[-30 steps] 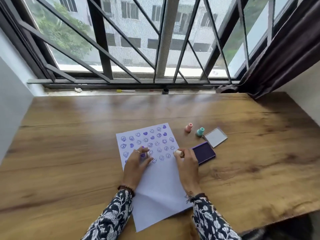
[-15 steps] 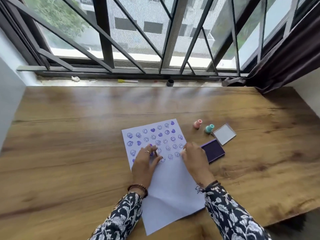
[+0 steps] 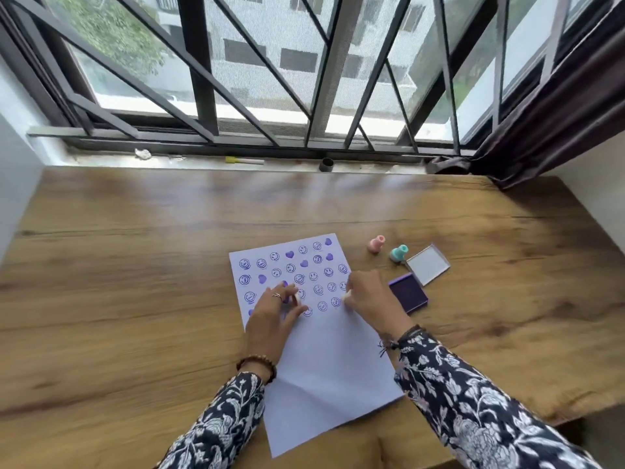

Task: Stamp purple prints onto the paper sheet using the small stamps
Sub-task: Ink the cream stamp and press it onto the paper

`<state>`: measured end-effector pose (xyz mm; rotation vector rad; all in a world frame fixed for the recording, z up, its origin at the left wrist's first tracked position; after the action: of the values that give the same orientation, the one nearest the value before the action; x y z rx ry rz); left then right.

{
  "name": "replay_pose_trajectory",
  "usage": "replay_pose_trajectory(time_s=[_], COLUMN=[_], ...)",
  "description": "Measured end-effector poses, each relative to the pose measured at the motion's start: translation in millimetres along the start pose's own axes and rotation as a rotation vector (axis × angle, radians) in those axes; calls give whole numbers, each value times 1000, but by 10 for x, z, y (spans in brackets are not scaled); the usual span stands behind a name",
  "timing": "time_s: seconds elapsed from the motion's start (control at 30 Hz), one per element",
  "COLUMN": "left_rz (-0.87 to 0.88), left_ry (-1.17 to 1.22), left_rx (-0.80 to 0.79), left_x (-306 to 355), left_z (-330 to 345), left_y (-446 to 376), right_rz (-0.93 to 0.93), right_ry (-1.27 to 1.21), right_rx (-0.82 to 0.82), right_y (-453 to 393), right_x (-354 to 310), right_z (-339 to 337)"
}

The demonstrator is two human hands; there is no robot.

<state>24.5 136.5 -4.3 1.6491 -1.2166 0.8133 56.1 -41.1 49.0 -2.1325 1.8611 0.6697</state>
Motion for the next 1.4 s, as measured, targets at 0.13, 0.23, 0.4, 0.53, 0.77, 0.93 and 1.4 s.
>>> replay_pose_trajectory(time_s=[0.13,0.23,0.4,0.53,0.77,0.93,1.4], left_rz=[-96,-159,-231,-235,-233,-192,81], left_ry=[69,142,354,399,390,375,-142], left_rx=[-33,-30,-193,-302,-331,-340,-69], left_x=[51,155,385,629,854,938,1053], left_z=[-46,-100,-15,193,441,598,1252], left_y=[1,14,105,217,275,283,-364], right_rz=[181,336,251,103,-51,-62,-135], right_ry=[-444,-918,-1273,-1196,-983,-982,-293], right_rx=[115,310,276,237,300,316,262], right_y=[140,330,557,642,714,732,71], right_x=[102,202,208,152,243,415,816], right_z=[-127,-243,-318,-313,-474,-571,-632])
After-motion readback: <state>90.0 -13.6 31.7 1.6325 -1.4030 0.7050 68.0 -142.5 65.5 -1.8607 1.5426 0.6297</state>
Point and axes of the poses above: each hand's wrist, its own y-axis away from the middle knuckle, its own z-axis out of the palm, x = y × z, the point moved 1 cm from there along -y, towards the middle knuckle, and after that the axes turned 15 degrees about -z, right-handed, at the moved point
